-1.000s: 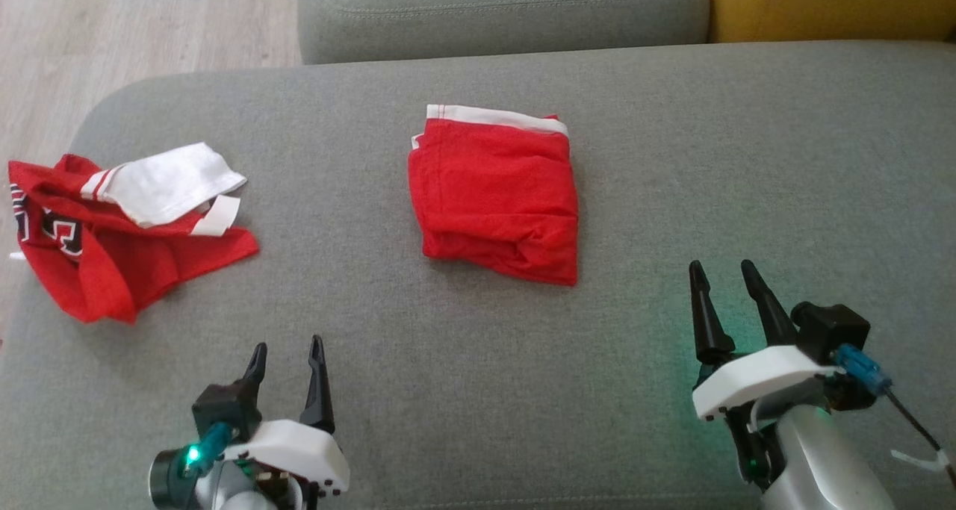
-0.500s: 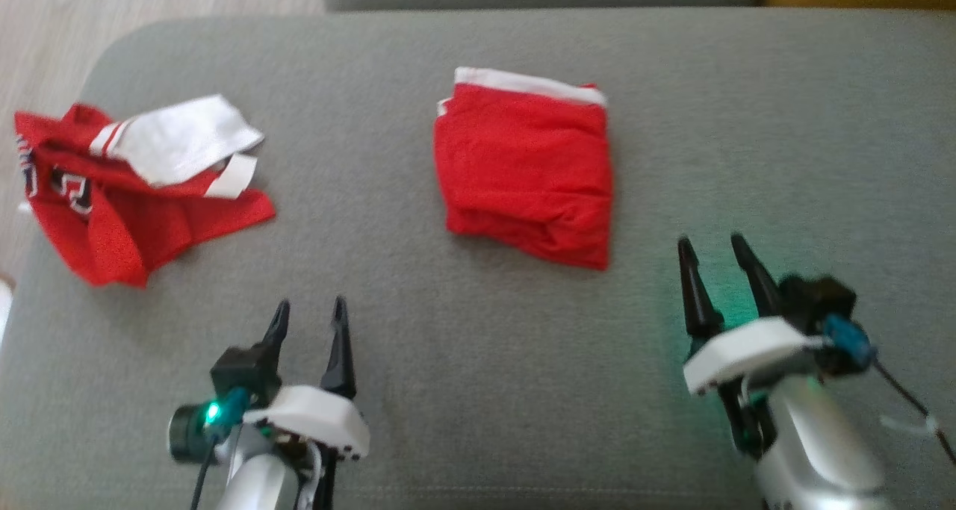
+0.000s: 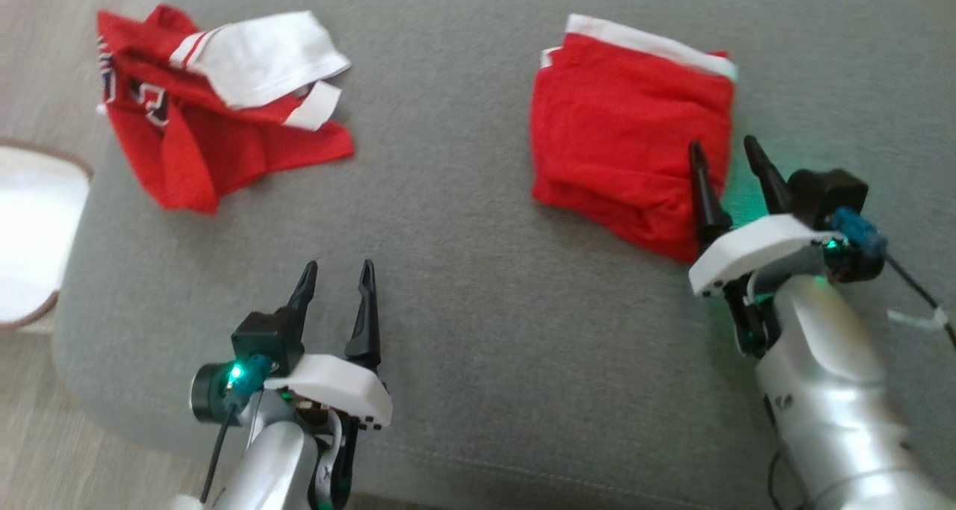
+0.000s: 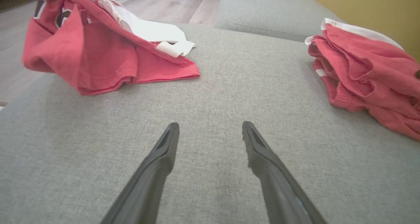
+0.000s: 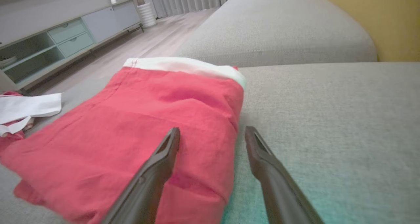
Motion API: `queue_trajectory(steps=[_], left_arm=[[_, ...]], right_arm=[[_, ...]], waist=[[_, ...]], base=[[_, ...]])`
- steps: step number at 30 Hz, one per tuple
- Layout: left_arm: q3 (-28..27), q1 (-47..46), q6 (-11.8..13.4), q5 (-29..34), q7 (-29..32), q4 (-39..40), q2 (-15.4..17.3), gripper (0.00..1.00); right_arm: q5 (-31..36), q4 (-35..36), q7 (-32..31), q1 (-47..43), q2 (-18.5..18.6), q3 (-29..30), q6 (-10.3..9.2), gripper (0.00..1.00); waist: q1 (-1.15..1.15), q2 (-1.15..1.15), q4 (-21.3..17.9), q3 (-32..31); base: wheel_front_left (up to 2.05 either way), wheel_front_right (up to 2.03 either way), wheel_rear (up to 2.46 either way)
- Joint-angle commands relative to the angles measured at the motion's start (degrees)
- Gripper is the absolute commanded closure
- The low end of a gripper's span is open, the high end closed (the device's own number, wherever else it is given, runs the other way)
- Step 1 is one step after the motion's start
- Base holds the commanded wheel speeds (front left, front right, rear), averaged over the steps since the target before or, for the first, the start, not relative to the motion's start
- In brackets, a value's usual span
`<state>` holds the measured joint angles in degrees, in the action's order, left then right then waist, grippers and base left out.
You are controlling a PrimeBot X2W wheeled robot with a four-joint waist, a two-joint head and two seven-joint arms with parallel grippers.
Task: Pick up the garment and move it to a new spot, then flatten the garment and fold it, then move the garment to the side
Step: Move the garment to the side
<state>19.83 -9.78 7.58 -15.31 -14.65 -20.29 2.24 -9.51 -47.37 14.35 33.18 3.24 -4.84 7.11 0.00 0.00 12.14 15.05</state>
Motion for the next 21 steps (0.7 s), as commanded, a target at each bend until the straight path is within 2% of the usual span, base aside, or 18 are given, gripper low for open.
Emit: queue_trajectory(steps=[1,5,6,7,8,13,19,20,21], left_arm=[[-1.2,-1.9,0.2,-0.6,-0.3,2.1,0.6,0.00],[-0.6,-2.0,0.4,-0.9,-0.3,2.5,0.6,0.00],[-0.5,-2.1,0.5,-0.9,-0.3,2.6,0.6,0.00],[-0.4,-2.2,0.5,-0.9,-0.3,2.7,0.6,0.00],[-0.4,-2.3,0.5,-0.9,-0.3,2.7,0.6,0.00],[-1.2,-2.3,0.2,0.0,-0.3,2.7,0.6,0.00],[-3.2,-2.2,-0.9,2.2,-0.3,1.9,0.6,0.00],[-3.2,-2.2,-0.9,2.2,-0.3,1.9,0.6,0.00],[-3.6,-2.4,-1.2,2.6,-0.3,1.8,0.6,0.00]], right_arm=[[0.4,-0.5,0.0,2.4,-0.4,-0.3,0.37,0.00],[0.5,-6.5,-1.7,5.4,-0.4,1.2,0.37,0.00],[0.2,-7.5,-1.7,5.9,-0.4,0.9,0.37,0.28],[-0.9,-8.3,-1.6,6.3,-0.4,0.3,0.37,0.73],[-1.5,-8.9,-1.4,6.6,-0.4,-0.2,0.37,1.00],[-4.7,-9.2,0.1,7.2,-0.4,-3.4,0.37,1.00],[-9.1,-7.0,0.6,5.1,-0.4,-8.3,0.37,1.00],[-9.1,-7.0,0.6,5.1,-0.4,-8.3,0.37,1.00],[-9.7,-6.2,0.6,4.7,-0.4,-8.9,0.37,1.00]], waist=[[0.00,0.00,1.5,1.3],[0.00,0.00,2.2,2.1],[0.00,0.00,2.3,2.2],[0.00,0.00,2.3,2.3],[0.00,0.00,2.2,2.3],[0.00,0.00,-1.2,1.4],[0.00,0.00,-11.3,-0.8],[0.00,0.00,-11.3,-0.8],[0.00,0.00,-13.4,-0.9]], base=[[0.00,0.00,0.00],[0.00,0.00,0.00],[0.00,0.00,0.00],[0.00,0.00,0.00],[0.00,0.00,0.00],[0.00,0.00,0.00],[0.00,0.00,0.00],[0.00,0.00,0.00],[0.00,0.00,0.00]])
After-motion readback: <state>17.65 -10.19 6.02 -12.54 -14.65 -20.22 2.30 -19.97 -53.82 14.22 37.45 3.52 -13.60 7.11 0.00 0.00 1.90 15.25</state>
